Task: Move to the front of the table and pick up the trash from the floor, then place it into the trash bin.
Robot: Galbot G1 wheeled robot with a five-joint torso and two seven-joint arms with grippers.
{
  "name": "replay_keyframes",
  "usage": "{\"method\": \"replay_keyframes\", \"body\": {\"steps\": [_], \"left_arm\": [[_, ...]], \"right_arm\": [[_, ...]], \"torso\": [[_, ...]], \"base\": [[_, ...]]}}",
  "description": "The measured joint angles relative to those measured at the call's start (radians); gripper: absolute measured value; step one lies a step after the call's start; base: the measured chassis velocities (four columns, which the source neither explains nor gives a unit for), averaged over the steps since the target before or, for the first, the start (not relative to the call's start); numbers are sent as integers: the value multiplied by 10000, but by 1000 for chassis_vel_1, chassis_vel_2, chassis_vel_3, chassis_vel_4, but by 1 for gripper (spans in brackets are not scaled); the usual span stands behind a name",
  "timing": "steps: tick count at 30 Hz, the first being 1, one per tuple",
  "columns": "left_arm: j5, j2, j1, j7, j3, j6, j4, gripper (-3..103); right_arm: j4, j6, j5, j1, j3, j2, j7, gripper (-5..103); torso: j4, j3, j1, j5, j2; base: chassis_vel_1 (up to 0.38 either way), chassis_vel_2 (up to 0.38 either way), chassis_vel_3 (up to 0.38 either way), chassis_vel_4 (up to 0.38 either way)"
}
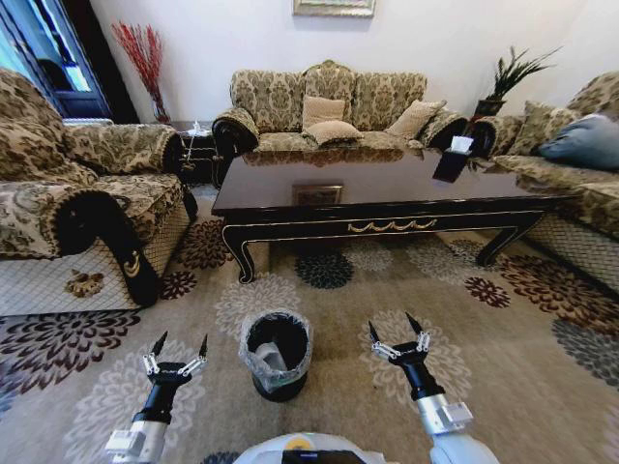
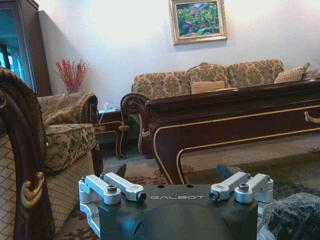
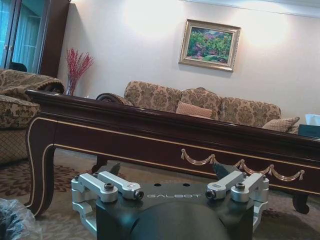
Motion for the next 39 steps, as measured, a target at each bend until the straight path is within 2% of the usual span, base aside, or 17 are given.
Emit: {"method": "replay_keyframes", "body": {"steps": [15, 39], "left_arm": [[-9, 8, -5, -9, 8, 18, -11, 100], [-11, 9, -3, -11, 9, 22, -12, 100]], "right_arm": [[2, -3, -2, 0, 0, 0, 7, 100], [3, -2, -4, -2, 1, 0, 18, 100]], "torso": [[0, 0, 1, 0, 0], [0, -1, 0, -1, 0]], "base": [[0, 0, 0, 0], [95, -103, -98, 100]]}}
